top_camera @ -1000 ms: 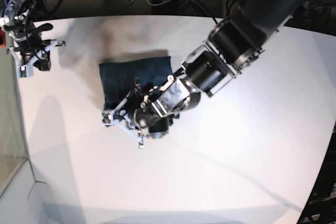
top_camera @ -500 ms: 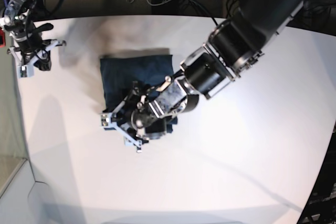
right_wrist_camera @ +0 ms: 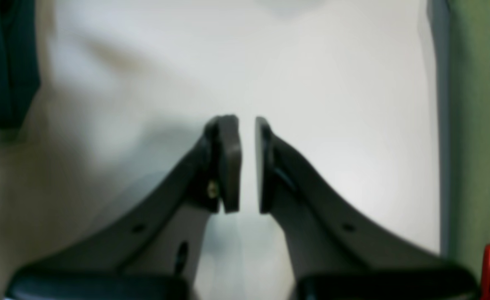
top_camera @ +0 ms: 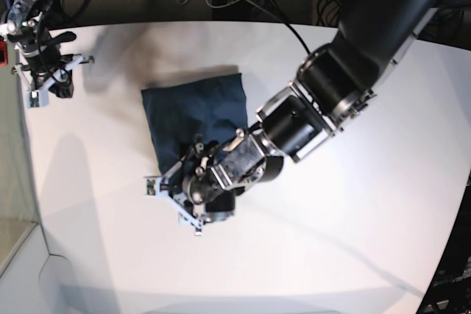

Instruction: Layout the t-shirt on the table in an organized manner, then fold the t-shirt properly

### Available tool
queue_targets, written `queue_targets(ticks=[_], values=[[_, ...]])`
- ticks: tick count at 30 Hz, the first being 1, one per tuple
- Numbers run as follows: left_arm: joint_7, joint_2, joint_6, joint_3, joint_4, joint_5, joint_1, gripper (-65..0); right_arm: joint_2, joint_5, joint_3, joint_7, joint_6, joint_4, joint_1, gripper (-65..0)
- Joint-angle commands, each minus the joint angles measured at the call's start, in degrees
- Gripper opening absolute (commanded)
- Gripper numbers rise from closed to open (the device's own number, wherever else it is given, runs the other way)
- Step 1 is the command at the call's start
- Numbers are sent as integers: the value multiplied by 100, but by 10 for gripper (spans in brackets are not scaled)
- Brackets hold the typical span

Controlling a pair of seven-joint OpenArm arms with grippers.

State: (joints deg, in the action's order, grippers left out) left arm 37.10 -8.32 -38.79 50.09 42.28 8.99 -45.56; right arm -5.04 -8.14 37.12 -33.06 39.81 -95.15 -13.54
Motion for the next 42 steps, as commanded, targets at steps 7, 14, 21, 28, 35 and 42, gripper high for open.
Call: queue_targets(ticks=[7,14,21,28,35,42], values=[[-49,-68,41,-28,409,-7,-283,-179,-81,-87,37,119,19,-107,13,-590],[92,203,41,-1347,1455,10,-266,-182,-72,-87,-7,119,19,-107,49,-590],[1182,1065,-12,-3633,3275,-7,560,-325,-72,-87,-200,119,19,-98,154,-589],[1885,1926,-12,-5321,5315,-33,2582,-650,33,-87,-930,154,19,-63,207,-590],[1859,2172,-29,-6973,6229,-42,4543,-641,253,-87,-1765,172,19,-63,163,-590],[1850,2146,-100,-7984,6642,-51,5730,-641,297,-96,-2249,172,19,-63,145,-591]])
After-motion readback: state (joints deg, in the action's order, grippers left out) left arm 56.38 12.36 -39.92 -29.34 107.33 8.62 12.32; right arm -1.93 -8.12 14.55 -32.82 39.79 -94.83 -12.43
